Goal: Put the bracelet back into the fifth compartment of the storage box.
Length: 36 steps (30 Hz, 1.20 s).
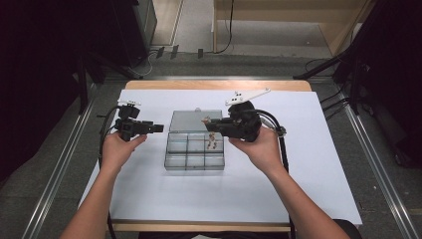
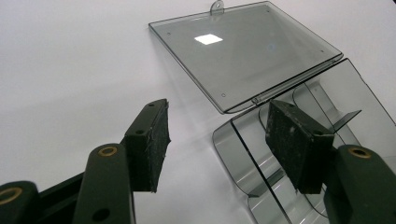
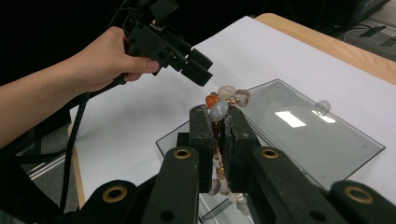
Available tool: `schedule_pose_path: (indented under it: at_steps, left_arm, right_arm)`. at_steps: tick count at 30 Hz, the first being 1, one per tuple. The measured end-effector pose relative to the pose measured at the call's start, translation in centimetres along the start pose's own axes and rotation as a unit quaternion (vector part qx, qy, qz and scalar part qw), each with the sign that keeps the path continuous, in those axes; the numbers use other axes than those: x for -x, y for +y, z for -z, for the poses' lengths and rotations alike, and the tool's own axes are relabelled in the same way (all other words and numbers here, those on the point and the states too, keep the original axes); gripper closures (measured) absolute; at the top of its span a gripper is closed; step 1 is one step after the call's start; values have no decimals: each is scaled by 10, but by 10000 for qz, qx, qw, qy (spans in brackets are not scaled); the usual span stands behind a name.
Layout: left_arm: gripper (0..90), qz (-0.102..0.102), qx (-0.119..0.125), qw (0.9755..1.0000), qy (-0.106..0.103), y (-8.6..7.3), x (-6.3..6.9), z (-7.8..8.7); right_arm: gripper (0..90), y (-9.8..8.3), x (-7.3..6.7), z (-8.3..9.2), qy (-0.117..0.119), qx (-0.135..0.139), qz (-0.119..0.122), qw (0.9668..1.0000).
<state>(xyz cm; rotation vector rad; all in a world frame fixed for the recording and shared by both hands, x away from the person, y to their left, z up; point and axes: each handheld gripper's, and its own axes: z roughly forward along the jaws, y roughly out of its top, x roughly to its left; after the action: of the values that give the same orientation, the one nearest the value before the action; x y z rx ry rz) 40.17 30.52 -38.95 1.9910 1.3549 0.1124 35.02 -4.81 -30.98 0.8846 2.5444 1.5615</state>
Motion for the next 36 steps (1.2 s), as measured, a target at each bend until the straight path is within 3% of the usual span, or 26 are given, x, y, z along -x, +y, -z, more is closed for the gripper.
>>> schedule_pose_path:
  at_steps: [36]
  left_arm:
    - [406, -32, 2, 10000, -6, 0, 1, -2]
  right_arm:
    - [856, -18, -16, -48, 145, -353, 107, 9992]
